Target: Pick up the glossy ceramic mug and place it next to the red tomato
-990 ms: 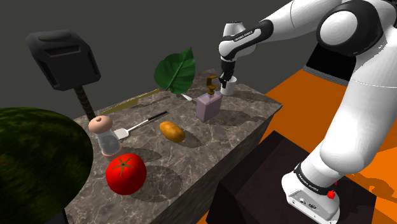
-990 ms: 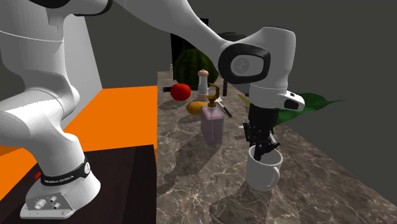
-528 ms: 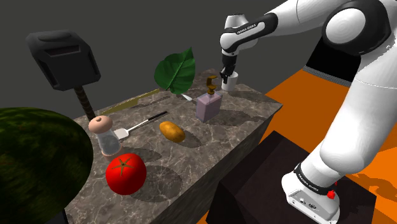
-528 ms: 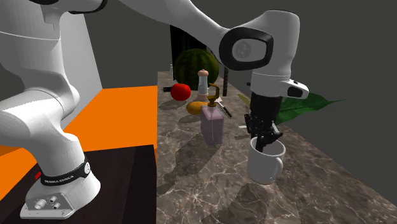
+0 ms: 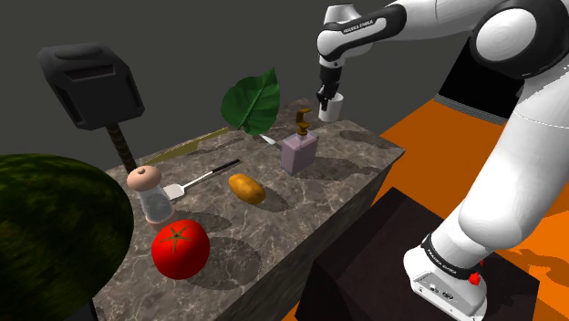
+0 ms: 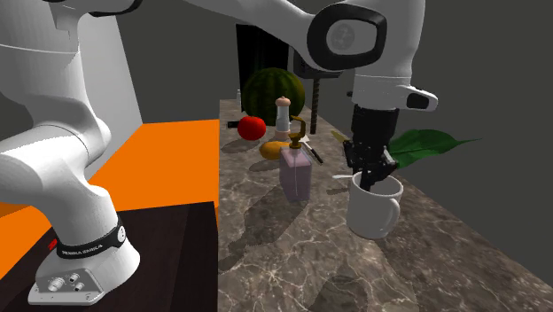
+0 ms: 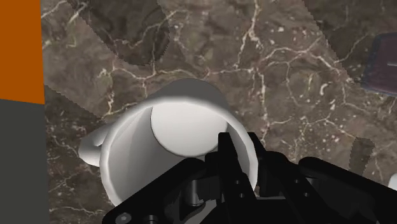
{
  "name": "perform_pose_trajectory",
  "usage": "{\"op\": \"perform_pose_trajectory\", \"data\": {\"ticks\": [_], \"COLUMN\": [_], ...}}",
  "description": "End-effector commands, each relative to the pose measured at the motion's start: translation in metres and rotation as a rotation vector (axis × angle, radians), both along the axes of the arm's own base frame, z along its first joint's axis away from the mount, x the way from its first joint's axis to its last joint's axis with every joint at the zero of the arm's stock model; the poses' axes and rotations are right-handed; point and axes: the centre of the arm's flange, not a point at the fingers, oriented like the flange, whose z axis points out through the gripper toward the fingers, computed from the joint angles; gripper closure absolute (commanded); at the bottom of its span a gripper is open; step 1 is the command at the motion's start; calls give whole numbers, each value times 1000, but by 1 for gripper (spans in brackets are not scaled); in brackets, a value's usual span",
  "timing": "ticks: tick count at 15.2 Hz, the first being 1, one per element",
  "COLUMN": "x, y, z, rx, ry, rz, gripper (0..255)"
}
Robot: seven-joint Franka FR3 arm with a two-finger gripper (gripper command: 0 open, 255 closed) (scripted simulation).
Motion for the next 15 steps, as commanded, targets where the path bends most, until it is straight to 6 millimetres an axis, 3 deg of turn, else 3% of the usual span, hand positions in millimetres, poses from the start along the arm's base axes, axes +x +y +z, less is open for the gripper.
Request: {"op": "perform_pose_trajectory", "data": {"ticks": [1, 15], "x": [-1, -1], "y": [-1, -1], "z": [10, 84], "rx": [0, 0], "ry": [0, 0], "rz": [0, 0], "gripper": [255, 255]}}
